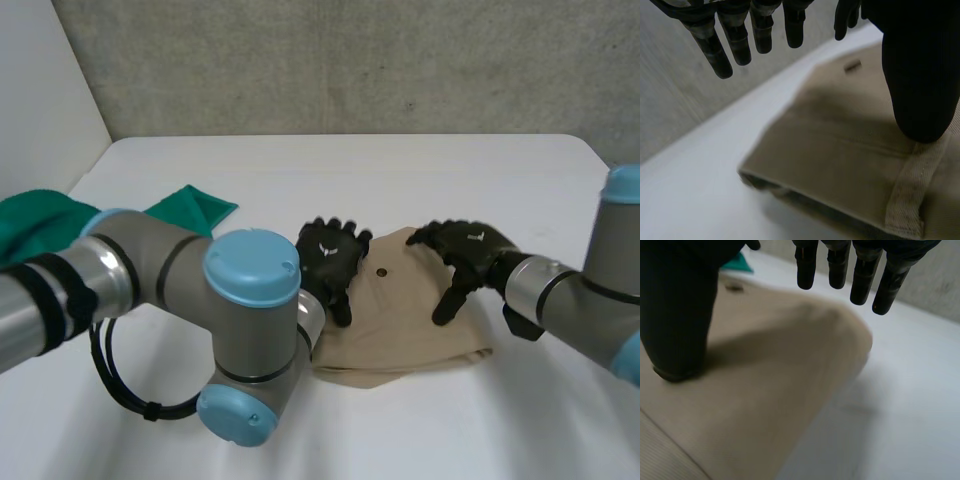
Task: Fold the laundry.
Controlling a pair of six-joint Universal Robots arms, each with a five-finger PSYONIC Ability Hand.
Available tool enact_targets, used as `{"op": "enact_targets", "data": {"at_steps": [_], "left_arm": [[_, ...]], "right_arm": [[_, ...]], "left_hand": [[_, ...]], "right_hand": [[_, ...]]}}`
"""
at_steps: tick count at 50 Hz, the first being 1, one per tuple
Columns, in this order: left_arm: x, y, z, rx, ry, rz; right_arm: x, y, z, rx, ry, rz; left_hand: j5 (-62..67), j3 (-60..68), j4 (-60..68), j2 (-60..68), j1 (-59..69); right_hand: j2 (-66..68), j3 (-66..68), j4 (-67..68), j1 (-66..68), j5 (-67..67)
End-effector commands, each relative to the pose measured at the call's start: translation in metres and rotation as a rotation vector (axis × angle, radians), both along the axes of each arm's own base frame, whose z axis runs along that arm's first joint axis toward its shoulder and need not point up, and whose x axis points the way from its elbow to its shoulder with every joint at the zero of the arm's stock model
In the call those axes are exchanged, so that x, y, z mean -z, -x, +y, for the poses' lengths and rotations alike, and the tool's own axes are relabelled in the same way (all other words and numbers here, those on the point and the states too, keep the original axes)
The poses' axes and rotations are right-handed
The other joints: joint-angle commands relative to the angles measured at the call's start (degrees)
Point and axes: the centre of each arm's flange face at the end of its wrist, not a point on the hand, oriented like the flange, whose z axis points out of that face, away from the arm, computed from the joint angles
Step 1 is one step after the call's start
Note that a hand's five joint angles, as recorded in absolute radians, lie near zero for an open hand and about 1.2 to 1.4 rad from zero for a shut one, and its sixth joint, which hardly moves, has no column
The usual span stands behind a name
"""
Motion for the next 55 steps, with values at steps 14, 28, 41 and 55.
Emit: {"op": "enact_targets", "data": {"at_steps": [14, 28, 41, 55], "left_arm": [[-0.008, -0.008, -0.006, 0.002, 0.006, -0.074], [-0.132, -0.038, 0.016, 0.156, 0.119, 0.124], [-0.141, -0.063, 0.042, 0.266, -0.046, 0.121], [-0.131, -0.067, 0.042, 0.252, -0.076, 0.108]], "right_arm": [[0.000, 0.008, -0.010, 0.010, 0.133, 0.180], [-0.053, 0.051, 0.007, 0.275, 0.161, -0.103], [0.003, 0.060, 0.047, 0.283, -0.080, -0.071], [0.035, 0.035, 0.040, 0.197, -0.085, -0.086]], "left_hand": [[-1.3, -0.6, -0.4, -0.3, 0.4], [-1.3, -0.6, -0.4, -0.3, 0.4], [-1.6, -1.0, -0.7, -0.6, 0.1], [-1.6, -1.0, -0.7, -0.6, 0.1]], "right_hand": [[-2.6, -2.3, -3.3, -1.5, -3.8], [-2.6, -2.3, -3.3, -1.5, -3.8], [-2.6, -2.3, -3.3, -1.5, -3.8], [-2.2, -1.9, -2.9, -1.1, -3.4]]}}
